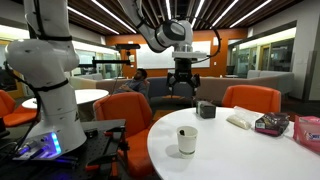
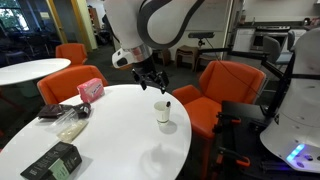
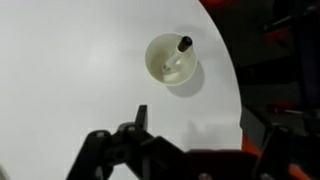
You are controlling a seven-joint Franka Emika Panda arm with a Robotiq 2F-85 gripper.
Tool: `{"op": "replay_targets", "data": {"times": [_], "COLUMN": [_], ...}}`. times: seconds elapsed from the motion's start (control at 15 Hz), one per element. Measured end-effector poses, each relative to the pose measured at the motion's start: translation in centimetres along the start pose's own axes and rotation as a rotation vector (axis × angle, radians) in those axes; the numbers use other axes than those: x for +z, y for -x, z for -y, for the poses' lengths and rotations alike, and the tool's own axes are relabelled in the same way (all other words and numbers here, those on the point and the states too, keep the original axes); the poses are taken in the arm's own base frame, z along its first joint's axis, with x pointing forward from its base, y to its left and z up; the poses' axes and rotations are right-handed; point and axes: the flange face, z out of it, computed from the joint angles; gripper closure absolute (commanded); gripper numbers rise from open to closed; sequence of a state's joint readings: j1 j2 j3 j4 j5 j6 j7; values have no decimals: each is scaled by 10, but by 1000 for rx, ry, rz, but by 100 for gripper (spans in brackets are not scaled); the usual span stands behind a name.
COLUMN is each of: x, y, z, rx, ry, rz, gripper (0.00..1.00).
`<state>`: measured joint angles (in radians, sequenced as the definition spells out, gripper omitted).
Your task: Put the marker inside the cup
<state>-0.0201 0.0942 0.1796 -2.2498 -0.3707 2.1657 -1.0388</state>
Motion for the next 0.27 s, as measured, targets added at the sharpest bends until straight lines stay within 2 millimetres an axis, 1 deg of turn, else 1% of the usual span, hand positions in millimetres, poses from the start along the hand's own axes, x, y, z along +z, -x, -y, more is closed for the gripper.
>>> {"op": "replay_targets", "data": {"times": [0.27], "x": [-7], "y": [7], "z": [8], "rx": [11], "ry": [24], "rz": [-8], "gripper": [0]}}
